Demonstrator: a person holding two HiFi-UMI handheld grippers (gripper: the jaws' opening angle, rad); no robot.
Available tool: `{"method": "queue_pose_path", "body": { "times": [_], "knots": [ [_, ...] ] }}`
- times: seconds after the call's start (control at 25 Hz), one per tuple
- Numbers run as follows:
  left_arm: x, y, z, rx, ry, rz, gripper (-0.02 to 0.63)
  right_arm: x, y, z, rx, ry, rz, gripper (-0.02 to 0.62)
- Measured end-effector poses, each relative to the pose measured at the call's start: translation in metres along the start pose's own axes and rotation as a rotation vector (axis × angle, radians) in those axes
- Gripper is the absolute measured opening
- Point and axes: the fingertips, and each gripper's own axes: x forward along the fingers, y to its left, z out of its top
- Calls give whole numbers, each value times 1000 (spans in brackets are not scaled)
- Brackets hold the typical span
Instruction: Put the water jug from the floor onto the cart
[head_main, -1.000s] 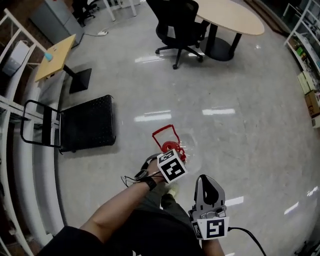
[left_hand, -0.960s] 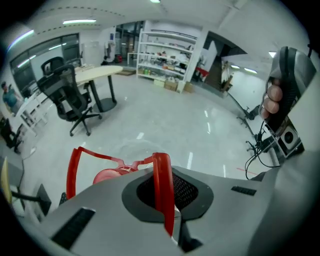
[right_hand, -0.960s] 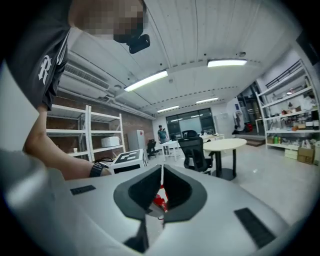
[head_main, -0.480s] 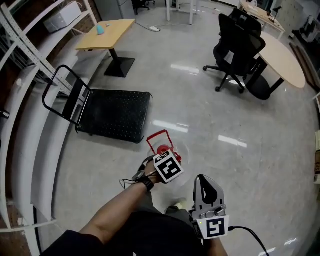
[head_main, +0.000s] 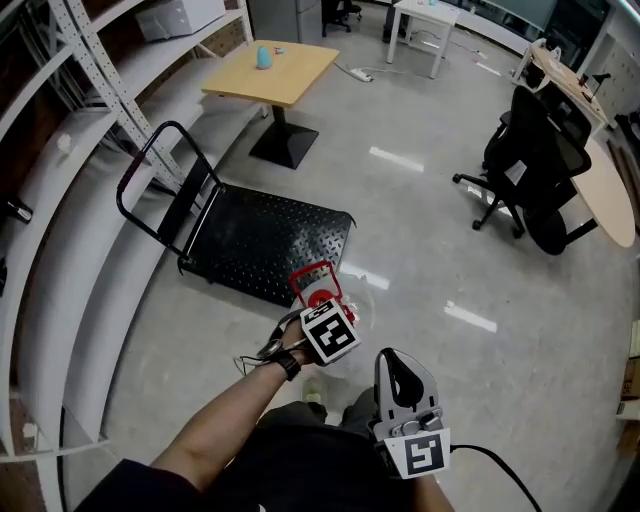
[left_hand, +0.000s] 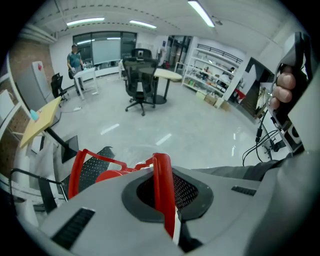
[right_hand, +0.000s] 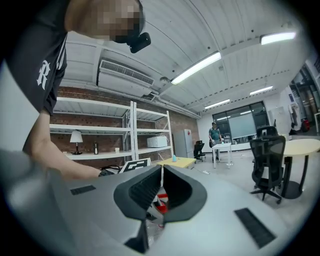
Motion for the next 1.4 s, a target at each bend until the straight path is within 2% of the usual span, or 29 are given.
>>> {"method": "queue_pose_path", "body": {
  "times": [0.2,0.64,0.8,1.08,1.24,1.4],
  "knots": [
    [-31,115,-32,-87,-5,64,2,102,32,-2,-4,6,97,5],
    [-81,370,-97,-310,30,180,2,329,50,-9,63,30,247,5],
    [-92,461,-129,-348,32,204,2,391,73,-25,62,52,228,5],
    [-56,593,-180,-323,69,239,2,463,102,-93,92,69,117,5],
    [-24,646,-203,-337,85,261,2,488,105,-139,119,95,88,5],
    [15,664,-205,-350,78,260,2,495,95,-172,142,101,61,5]
  ]
}}
